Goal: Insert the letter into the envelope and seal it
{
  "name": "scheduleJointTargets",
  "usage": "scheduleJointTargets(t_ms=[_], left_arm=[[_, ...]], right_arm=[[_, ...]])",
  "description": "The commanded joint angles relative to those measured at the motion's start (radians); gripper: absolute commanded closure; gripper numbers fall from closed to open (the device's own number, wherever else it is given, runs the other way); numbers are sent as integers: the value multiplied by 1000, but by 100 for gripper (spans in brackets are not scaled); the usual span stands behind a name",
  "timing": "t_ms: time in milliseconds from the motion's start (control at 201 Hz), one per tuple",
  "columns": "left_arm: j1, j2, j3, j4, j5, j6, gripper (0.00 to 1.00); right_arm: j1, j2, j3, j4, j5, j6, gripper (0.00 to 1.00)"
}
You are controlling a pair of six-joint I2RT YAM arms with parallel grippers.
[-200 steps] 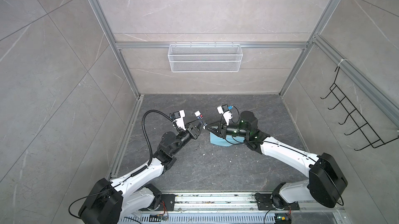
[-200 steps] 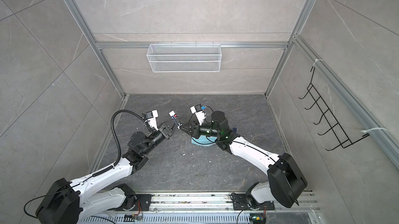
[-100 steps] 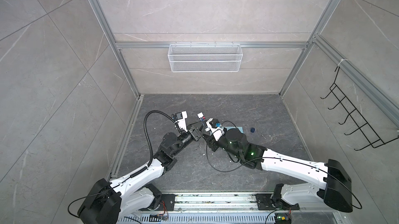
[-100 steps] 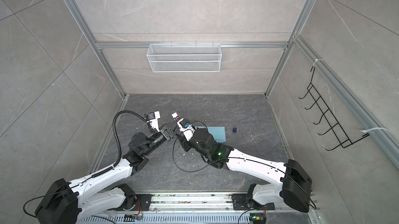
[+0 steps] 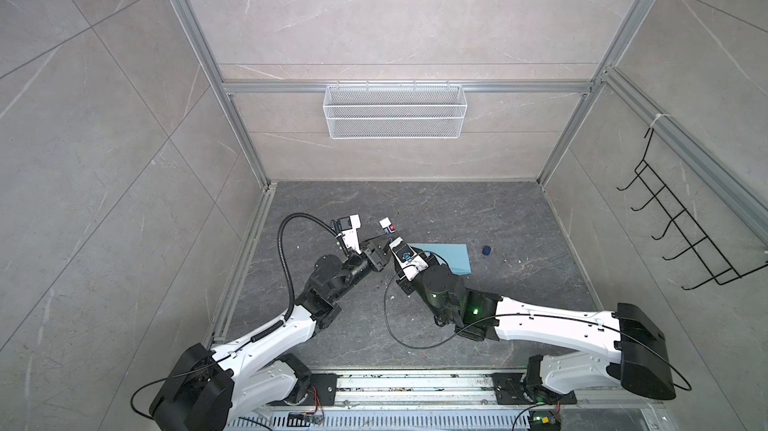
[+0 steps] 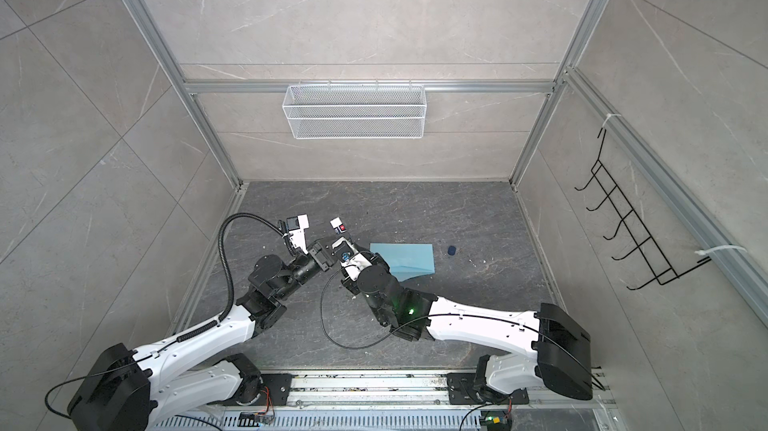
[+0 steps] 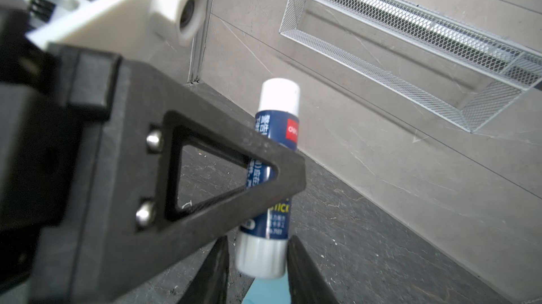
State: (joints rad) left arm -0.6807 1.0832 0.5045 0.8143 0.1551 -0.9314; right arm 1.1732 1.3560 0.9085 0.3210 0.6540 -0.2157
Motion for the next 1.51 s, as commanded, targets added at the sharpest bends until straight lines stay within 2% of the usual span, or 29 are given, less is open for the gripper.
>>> scheduleJointTargets(t_ms=[0,244,359,438,518,578,657,692,797,961,1051,1180,1240,1379,1449,1504], left_arm=[[0,-14,9,29,-16,12,100],[1,-9,11,34,-14,15,100],[1,-9,9,44,-2,27,100],[0,-6,4,74,20,37,100],[1,1,-1,123,46,48,100],[0,2,-3,154,71,54,100],[1,4,-3,180,95,61,100],[1,4,-4,188,103,63,100],[1,2,-3,194,109,65,100],[1,-2,-1,159,91,65,100],[1,1,4,132,73,59,100],[0,7,26,78,59,49,100],[1,6,34,52,50,43,100],[1,-6,34,16,10,26,100],[1,-15,34,-2,-6,24,100],[0,-18,34,-7,-14,24,100]], right_arm=[[5,1,33,24,35,0,69],[4,-2,52,-37,-19,28,88],[-19,-45,34,-53,-123,59,95],[-89,-94,31,-107,-301,155,97],[-224,-128,38,-156,-598,311,97],[-343,-128,37,-137,-874,449,97],[-444,-105,24,-34,-1111,608,94],[-472,-87,27,4,-1182,666,92],[-509,-42,32,90,-1299,774,89],[-509,-27,47,25,-1260,732,85],[-507,-29,58,-47,-1216,680,79],[-472,-58,68,-150,-1088,566,74],[-417,-80,77,-221,-952,468,65],[-221,-104,77,-289,-465,223,49],[-148,-102,58,-248,-267,149,47],[-104,-100,40,-205,-173,98,45]])
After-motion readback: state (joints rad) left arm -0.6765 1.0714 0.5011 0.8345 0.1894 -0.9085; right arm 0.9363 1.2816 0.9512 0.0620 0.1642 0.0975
